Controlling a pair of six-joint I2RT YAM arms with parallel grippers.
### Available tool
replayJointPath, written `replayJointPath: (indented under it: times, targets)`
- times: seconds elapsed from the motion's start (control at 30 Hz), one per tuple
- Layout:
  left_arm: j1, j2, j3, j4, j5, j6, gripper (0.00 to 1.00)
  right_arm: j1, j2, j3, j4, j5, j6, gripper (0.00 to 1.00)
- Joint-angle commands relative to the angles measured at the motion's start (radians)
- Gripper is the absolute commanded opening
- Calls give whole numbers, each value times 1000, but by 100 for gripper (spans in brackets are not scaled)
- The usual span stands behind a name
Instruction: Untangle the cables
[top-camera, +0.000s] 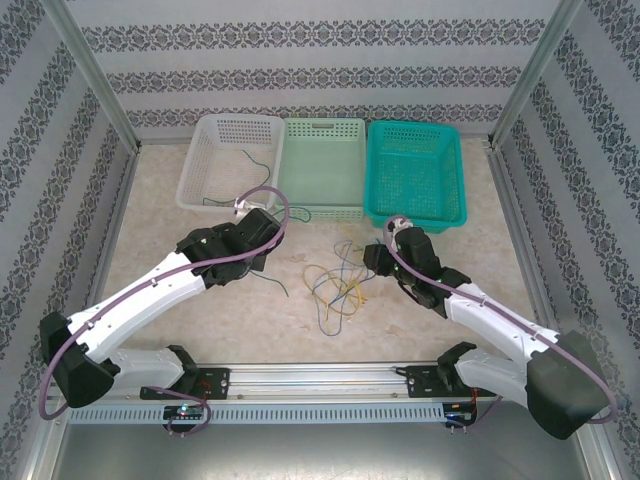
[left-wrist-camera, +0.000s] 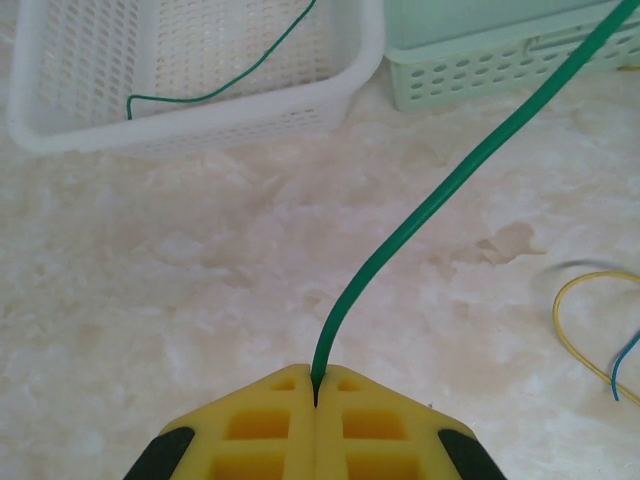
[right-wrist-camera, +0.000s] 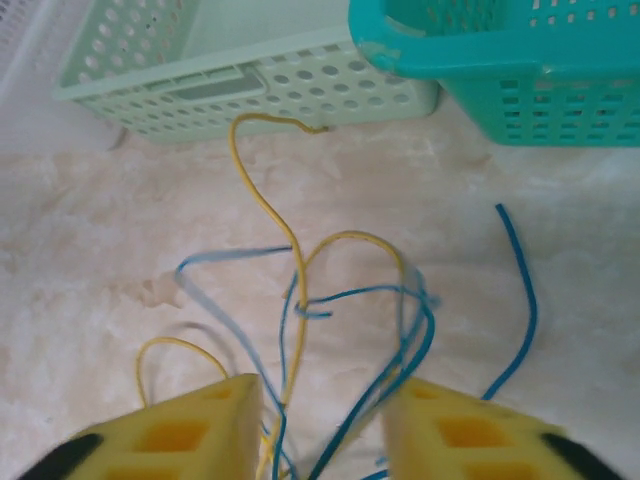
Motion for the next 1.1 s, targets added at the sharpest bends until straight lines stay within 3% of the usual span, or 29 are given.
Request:
replayJointPath:
  times: [0.0,0.1,0.27,0.43,0.57,0.67,1.07]
  targets:
    - [12,-8,36,16,-15,83,0,49,-31,50,15,36,-75,58]
    - [16,11,48,40,41,108,0,109,-64,72,0,120,-164,75]
    - [40,47,62,66,141,143,0,152,-44,126,-112,249,-241,87]
    - [61,78,78,70,224,174,0,224,-77,133,-44,332,-334,85]
    - [83,129,107,52,335,188,0,268,-82,150,26,308,-441,73]
    - [85,174,139,26,398,206,0,303,-60,183,25,307,-518,69]
    - [92,255,158,28,487,213,0,344,42,269,11,286,-616,69]
